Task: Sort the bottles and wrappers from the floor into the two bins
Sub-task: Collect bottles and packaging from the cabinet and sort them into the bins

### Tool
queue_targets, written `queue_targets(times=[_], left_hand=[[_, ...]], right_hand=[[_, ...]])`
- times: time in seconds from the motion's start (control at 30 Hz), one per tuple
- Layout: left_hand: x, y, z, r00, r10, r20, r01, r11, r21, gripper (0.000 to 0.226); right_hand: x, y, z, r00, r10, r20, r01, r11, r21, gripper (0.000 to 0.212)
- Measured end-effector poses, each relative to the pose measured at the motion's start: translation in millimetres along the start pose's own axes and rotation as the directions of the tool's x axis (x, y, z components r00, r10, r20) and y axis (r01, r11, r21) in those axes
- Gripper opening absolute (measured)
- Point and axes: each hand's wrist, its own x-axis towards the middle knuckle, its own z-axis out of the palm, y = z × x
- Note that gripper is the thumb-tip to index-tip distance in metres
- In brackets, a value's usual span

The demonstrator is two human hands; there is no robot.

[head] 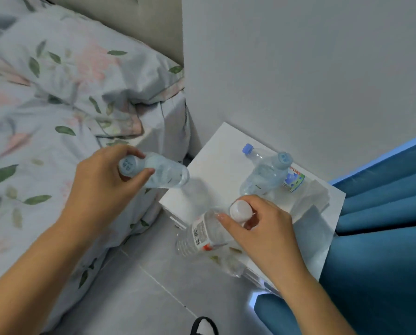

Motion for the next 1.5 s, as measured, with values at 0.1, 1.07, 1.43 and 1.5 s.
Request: queue_targets(times=[0.1, 1.07, 1.43, 1.5], left_hand=[[-56, -57, -39, 0.985, -0.163, -0.050, 0.161, 0.986, -0.045, 0.021], [-818, -480, -231, -0.214, -0.907, -0.363, 0.828, 0.029, -0.560, 0.017], [-836, -546, -211, -0.285, -0.894, -0.345, 0.765, 0.005, -0.644, 0.024], [-839, -559, -211, -0.270, -0.902, -0.336, 0.786, -0.005, -0.618, 0.025]], right_hand=[[-17, -38, 40, 0.989, -0.025, 0.144, 0.023, 1.000, 0.017, 0.027], [-600, -288, 604, 0.069, -0.429, 0.900, 0.693, 0.670, 0.266, 0.025], [-692, -234, 708, -0.100, -0.095, 0.990, 0.870, 0.475, 0.133, 0.030], [-695, -222, 718, -0.093, -0.023, 0.995, 0.898, 0.429, 0.094, 0.028]])
